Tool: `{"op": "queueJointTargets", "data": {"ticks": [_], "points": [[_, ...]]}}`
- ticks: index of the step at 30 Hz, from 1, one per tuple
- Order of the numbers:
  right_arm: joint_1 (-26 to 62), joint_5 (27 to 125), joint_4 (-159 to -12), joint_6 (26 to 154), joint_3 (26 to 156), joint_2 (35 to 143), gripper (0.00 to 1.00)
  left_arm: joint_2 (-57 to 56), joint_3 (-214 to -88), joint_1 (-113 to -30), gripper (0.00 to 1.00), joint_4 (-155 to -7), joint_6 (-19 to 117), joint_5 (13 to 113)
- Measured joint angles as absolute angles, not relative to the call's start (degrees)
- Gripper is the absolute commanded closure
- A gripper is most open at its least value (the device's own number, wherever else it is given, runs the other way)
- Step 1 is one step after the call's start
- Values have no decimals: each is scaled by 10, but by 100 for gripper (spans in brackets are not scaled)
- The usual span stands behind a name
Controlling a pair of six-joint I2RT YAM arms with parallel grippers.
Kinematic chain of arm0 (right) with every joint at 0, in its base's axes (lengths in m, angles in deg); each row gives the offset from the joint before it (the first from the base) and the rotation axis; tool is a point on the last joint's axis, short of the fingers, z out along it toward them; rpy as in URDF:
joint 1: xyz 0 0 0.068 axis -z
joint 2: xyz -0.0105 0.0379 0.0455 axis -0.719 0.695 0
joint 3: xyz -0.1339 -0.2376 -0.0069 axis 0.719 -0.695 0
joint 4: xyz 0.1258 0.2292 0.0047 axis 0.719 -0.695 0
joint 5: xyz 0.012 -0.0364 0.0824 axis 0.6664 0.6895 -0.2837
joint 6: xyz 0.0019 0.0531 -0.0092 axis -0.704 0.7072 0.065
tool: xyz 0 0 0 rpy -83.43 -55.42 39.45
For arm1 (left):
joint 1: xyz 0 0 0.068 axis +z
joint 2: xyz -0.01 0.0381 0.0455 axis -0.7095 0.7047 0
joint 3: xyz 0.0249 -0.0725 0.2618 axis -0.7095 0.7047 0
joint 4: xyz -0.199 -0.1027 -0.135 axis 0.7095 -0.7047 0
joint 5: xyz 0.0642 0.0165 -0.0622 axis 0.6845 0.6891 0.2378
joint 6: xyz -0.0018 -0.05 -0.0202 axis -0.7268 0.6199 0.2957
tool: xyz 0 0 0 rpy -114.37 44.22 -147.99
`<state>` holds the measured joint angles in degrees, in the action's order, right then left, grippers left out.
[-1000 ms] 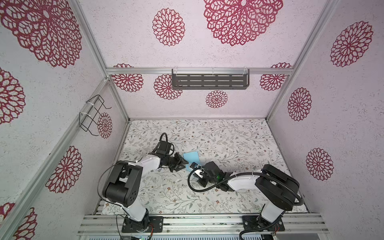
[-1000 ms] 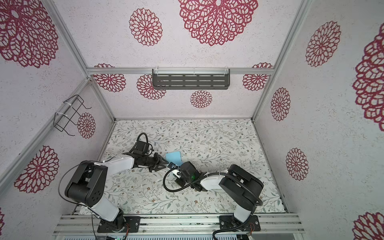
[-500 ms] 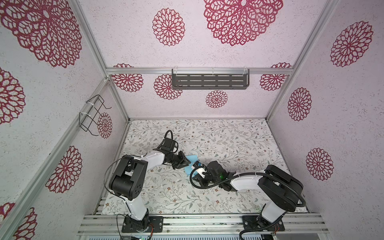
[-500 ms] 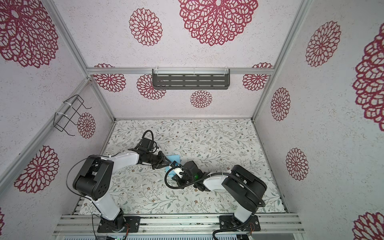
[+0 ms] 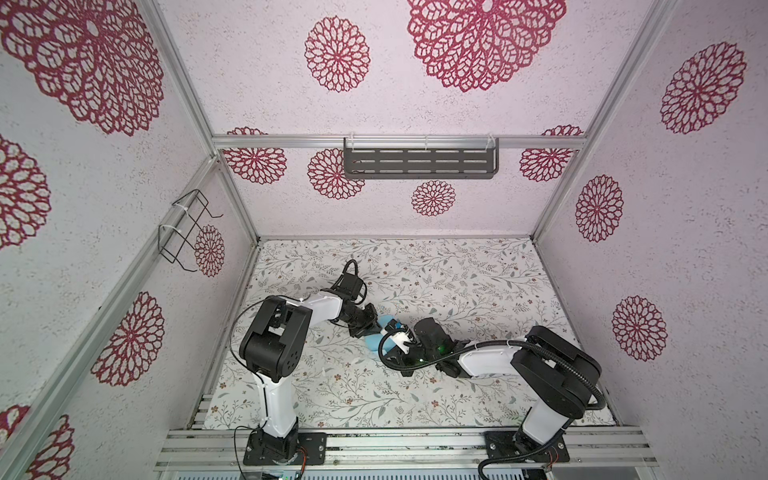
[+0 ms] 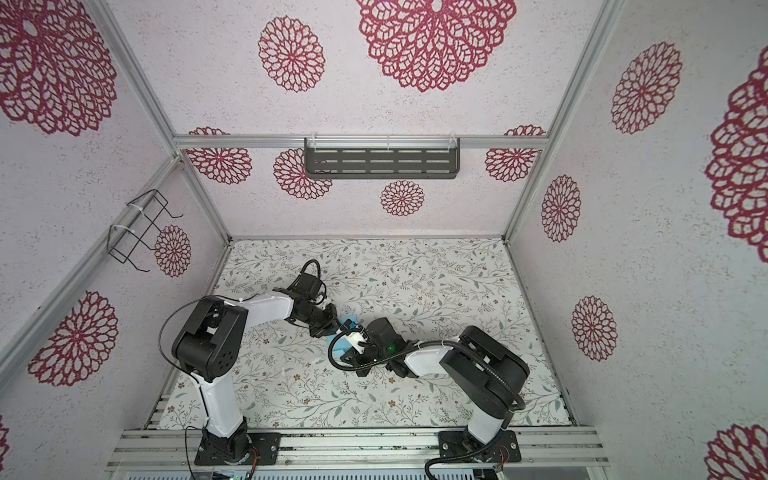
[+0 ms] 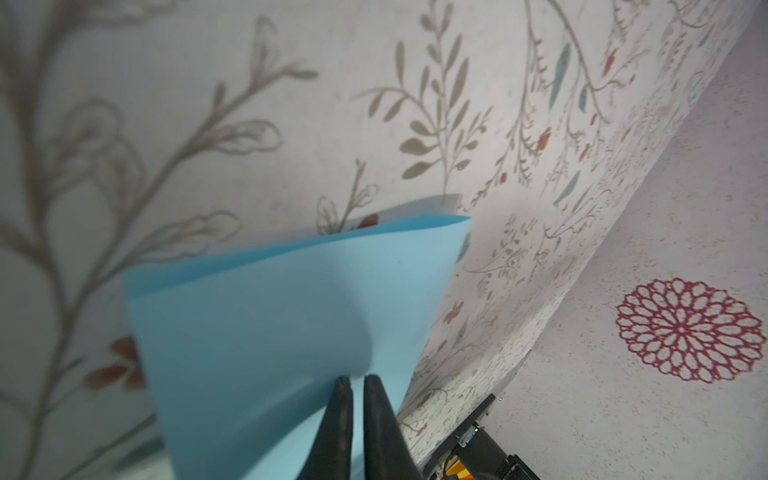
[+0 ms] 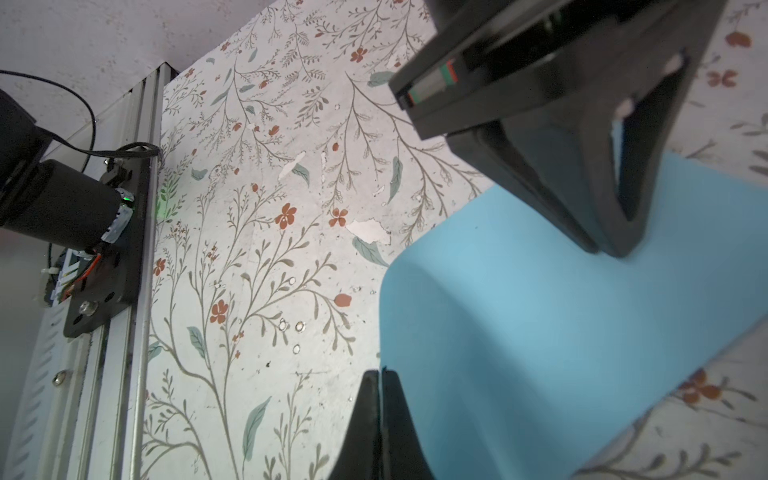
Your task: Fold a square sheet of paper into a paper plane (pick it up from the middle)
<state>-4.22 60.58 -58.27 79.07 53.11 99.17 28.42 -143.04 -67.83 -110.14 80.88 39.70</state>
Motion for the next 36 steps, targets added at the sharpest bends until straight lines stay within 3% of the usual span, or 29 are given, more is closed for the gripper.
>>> {"op": "queueJointTargets", "data": {"ticks": [11,36], "points": [[-28,623,-618,799,563,1013,95,304,-1454,-679,98,-1140,779,408],[-22,684,-656,842,575,1032,94,306,-1458,-681,98,-1144,769,410]]}}
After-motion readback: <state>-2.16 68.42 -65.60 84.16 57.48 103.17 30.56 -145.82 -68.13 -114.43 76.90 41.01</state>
